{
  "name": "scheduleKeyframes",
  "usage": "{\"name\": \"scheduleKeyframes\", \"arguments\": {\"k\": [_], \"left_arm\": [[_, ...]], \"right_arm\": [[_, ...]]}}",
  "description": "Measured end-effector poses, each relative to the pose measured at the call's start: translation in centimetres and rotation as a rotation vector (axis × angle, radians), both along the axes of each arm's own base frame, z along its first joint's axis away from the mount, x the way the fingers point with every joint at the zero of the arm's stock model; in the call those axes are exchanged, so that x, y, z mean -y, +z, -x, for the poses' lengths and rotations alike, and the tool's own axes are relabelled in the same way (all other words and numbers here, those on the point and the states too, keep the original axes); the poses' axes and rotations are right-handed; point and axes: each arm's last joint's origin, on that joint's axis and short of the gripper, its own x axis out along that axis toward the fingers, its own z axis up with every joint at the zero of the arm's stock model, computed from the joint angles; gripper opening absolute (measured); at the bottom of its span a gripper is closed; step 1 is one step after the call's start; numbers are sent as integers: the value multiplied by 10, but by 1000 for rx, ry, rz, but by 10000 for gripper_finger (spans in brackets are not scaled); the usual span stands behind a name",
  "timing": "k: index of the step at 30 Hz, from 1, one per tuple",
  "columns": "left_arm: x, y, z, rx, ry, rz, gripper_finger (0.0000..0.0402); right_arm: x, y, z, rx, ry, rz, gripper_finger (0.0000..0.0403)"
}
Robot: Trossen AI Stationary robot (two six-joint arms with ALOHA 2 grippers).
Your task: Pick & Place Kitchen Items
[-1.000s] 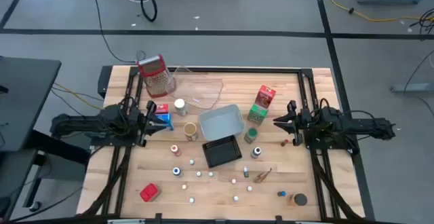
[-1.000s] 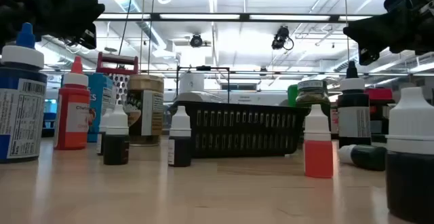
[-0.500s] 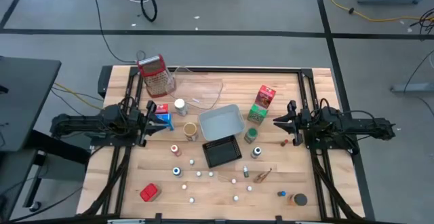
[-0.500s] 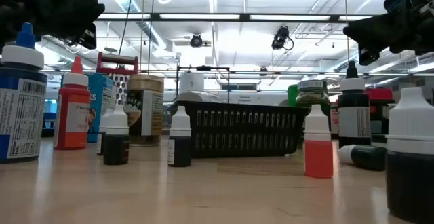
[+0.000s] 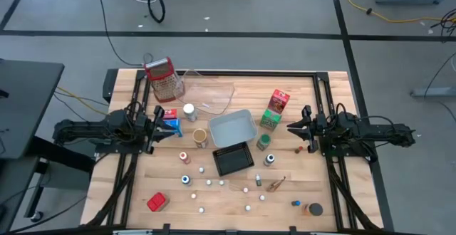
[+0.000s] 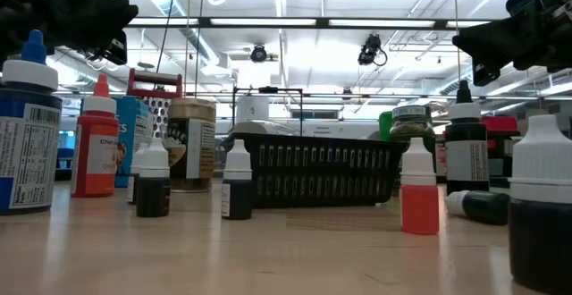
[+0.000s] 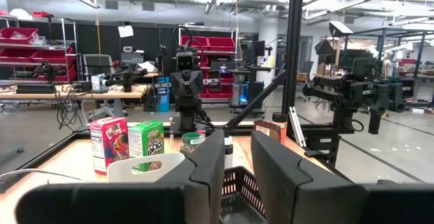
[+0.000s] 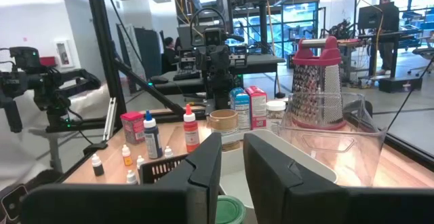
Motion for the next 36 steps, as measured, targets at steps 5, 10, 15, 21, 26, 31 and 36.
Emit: {"name": "scheduleKeyframes", "arguments": {"k": [5, 10, 15, 21, 26, 31, 36], "left_arm": [[0, 0, 0, 0, 0, 0, 84], [0, 0, 0, 0, 0, 0, 84], [0, 0, 0, 0, 0, 0, 84], [0, 0, 0, 0, 0, 0, 84], [0, 0, 0, 5, 15, -39, 84], [0, 0, 0, 16, 46, -157, 84], [0, 0, 0, 14, 34, -132, 84]], "right_arm": [[0, 0, 0, 0, 0, 0, 75], [0, 0, 0, 0, 0, 0, 75], [0, 0, 0, 1, 0, 0, 75], [0, 0, 0, 1, 0, 0, 75], [0, 0, 0, 1, 0, 0, 75], [0, 0, 0, 1, 0, 0, 75], [0, 1, 0, 6, 3, -24, 75]]}}
